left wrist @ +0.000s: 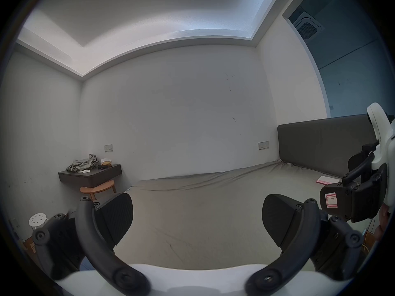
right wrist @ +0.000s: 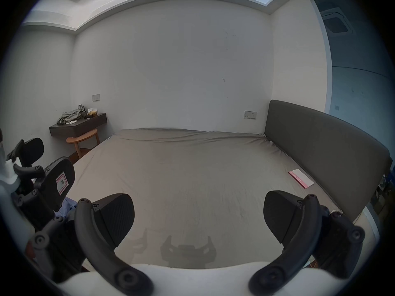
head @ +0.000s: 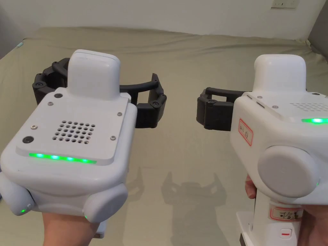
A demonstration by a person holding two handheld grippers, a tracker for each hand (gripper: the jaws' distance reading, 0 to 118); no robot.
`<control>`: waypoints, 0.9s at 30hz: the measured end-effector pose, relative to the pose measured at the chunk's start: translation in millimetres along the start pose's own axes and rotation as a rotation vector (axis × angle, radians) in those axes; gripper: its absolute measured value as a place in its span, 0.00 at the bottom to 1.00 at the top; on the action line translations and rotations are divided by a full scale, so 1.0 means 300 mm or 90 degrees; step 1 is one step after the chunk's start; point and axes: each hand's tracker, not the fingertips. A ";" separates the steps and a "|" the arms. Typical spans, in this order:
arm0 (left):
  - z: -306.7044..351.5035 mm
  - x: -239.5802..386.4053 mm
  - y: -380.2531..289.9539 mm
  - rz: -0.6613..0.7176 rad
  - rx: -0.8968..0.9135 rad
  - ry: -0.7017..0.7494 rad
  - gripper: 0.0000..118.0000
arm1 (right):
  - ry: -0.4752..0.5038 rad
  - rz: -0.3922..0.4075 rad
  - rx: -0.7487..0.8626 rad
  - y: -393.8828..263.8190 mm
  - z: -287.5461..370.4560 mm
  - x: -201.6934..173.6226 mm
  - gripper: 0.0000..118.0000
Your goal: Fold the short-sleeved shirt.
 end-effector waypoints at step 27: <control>0.018 -0.019 -0.006 0.003 0.001 0.019 0.99 | -0.065 0.104 0.119 -0.048 0.020 -0.034 1.00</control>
